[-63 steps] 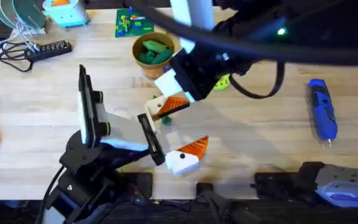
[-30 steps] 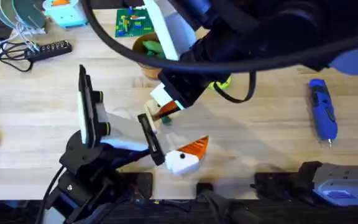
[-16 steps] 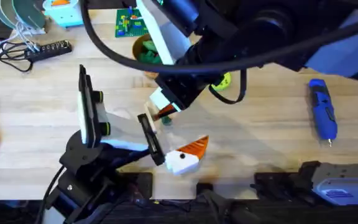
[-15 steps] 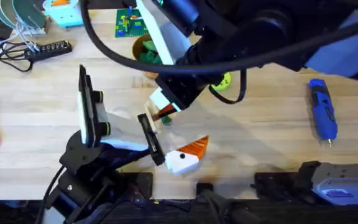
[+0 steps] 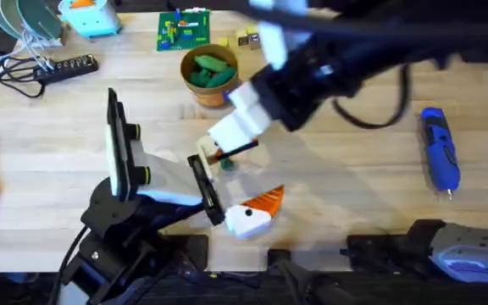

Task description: Pick up the gripper from the table and insert it into the empty holder that is missing its gripper. Then pick up a screw, insert it into the mounting hole, and use the screwdriver to tighten it. Finally, clean up the table by picking up the vegetable and placing it into the bucket.

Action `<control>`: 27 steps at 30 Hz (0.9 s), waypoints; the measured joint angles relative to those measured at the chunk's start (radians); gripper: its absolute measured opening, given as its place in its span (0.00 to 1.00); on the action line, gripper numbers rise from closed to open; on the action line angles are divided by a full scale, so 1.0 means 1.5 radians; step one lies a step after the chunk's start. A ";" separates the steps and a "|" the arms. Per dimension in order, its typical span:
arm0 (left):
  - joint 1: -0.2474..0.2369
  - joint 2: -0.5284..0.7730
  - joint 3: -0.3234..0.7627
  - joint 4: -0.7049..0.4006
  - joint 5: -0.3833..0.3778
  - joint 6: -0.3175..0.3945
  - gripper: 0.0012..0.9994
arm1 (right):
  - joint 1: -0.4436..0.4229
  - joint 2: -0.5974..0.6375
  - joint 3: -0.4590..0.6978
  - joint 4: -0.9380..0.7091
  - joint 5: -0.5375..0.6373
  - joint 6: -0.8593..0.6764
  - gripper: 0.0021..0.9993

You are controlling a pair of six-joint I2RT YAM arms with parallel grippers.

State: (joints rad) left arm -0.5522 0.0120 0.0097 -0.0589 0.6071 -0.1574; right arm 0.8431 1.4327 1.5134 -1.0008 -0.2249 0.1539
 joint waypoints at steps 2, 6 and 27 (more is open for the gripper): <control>0.000 0.000 0.000 0.000 0.000 0.000 0.99 | -0.022 -0.026 0.002 -0.048 0.000 0.000 0.99; 0.000 0.000 0.000 0.000 0.000 0.000 0.99 | -0.073 -0.085 0.002 -0.142 0.008 -0.011 0.99; 0.000 0.000 0.000 0.001 0.000 0.000 0.99 | -0.100 -0.544 -0.335 -0.010 0.042 -0.008 0.99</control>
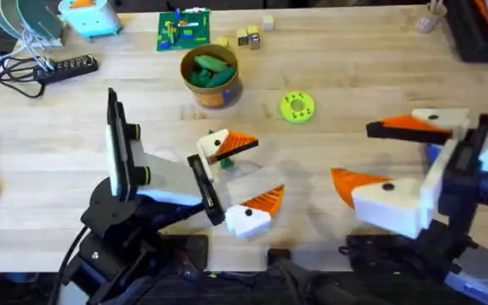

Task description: Pick up the gripper from the table and insert it into the empty holder that is missing its gripper. Then pick up a screw, insert it into the mounting hole, and use the screwdriver to tighten it. Finally, clean up the table by picking up the vegetable and placing it into the bucket.

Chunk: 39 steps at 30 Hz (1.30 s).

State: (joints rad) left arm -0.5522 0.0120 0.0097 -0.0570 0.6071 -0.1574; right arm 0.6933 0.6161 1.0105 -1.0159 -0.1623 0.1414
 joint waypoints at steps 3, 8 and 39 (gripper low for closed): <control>0.000 0.000 0.000 0.000 0.000 0.000 0.99 | 0.000 -0.056 -0.055 0.043 -0.017 -0.012 0.99; 0.000 0.000 0.000 0.000 0.000 0.000 0.99 | 0.000 -0.091 -0.123 0.074 -0.034 -0.026 0.99; 0.000 0.000 0.000 0.000 -0.003 0.005 0.01 | -0.188 -0.078 -0.147 0.093 0.291 -0.091 0.99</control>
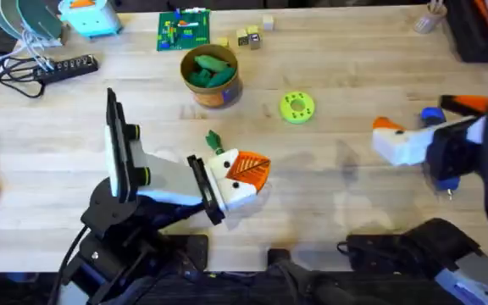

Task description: Pick up the gripper from the table and insert it into the empty holder that is missing its gripper. Then pick up a screw, insert it into the mounting hole, and use the screwdriver to tighten it. Finally, clean up the table by picking up the vegetable and placing it into the bucket.

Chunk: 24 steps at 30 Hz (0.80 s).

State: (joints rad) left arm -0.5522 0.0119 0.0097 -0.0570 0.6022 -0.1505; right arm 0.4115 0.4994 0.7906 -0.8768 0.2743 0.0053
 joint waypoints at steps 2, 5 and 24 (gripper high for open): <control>0.000 0.000 0.000 0.000 0.000 0.000 0.01 | -0.071 0.024 0.000 0.002 0.028 -0.017 0.99; 0.000 0.000 0.000 0.000 0.000 0.000 0.01 | -0.190 0.084 0.000 0.016 0.030 -0.056 0.99; 0.000 0.000 0.000 0.000 -0.005 0.000 0.01 | -0.620 0.598 0.172 0.020 -0.160 -0.337 0.99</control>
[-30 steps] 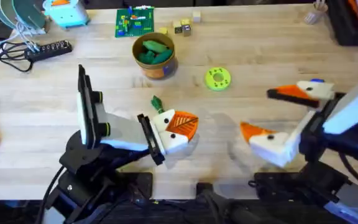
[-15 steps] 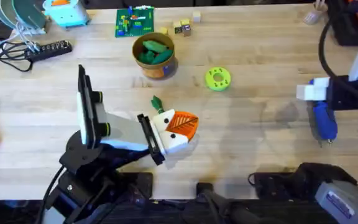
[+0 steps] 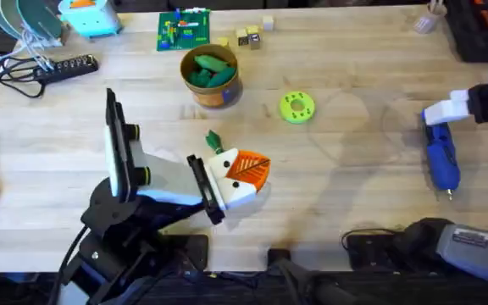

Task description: Pick up the gripper from the table and insert it into the empty holder that is missing its gripper. Then pick up a screw, insert it into the mounting hole, and use the screwdriver to tighten it. Finally, clean up the table by picking up the vegetable and placing it into the bucket.

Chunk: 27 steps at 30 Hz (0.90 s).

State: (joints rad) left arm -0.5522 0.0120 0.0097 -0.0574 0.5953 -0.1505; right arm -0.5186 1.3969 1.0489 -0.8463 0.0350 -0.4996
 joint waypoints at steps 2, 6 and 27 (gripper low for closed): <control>0.000 0.000 0.000 0.000 -0.004 0.000 0.01 | 0.000 0.036 0.023 -0.004 -0.002 -0.017 0.99; 0.000 0.000 0.000 0.000 -0.008 0.000 0.01 | 0.000 0.096 0.054 -0.012 0.000 -0.042 0.99; 0.000 0.000 0.000 0.000 -0.011 0.000 0.01 | 0.000 0.246 0.068 -0.012 0.013 -0.067 0.99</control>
State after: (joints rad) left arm -0.5522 0.0120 0.0097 -0.0570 0.5793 -0.1505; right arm -0.5186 1.7655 1.1507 -0.8642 0.0551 -0.5997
